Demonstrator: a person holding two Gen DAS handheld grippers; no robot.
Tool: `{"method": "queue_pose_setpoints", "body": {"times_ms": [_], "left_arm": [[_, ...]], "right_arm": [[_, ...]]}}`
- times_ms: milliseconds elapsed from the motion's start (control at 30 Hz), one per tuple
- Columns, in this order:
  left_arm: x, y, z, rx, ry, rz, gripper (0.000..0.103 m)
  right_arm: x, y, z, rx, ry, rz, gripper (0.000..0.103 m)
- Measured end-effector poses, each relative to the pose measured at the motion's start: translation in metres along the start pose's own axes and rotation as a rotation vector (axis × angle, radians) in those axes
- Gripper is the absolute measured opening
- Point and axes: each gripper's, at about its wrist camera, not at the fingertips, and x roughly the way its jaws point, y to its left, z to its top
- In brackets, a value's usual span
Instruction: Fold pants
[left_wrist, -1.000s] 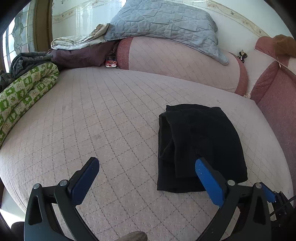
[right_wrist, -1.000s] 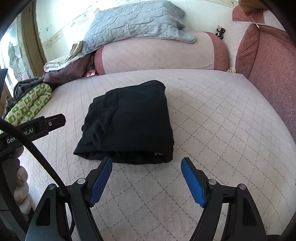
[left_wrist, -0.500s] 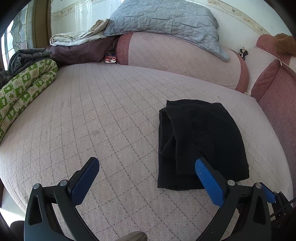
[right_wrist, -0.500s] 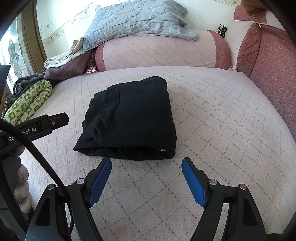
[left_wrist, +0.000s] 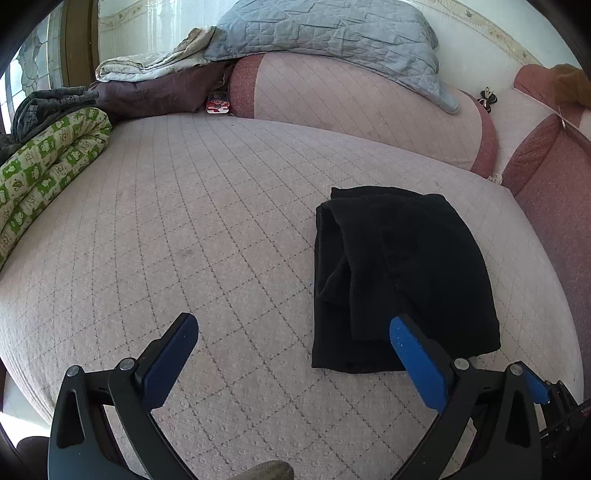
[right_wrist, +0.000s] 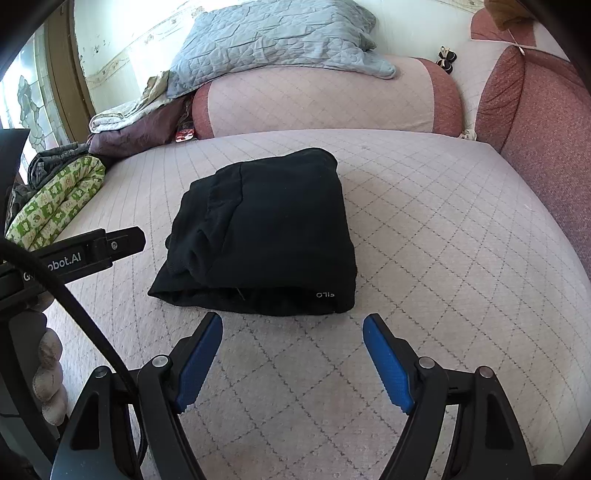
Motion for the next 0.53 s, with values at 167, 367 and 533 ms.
{"method": "queue_pose_setpoints", "body": {"times_ms": [167,367,533], "left_arm": [[0.003,-0.004,-0.002,0.021,0.017,-0.003,0.103],[0.011,-0.003,-0.004,0.017,0.057,-0.009,0.103],[0.015,-0.009,-0.006,0.049,0.054,-0.009,0.103]], "right_arm": [[0.002,0.003,-0.001,-0.006,0.006,-0.004,0.083],[0.005,0.003,-0.002,0.0,0.01,-0.01,0.084],[0.01,0.003,-0.001,-0.007,0.015,-0.017,0.084]]}}
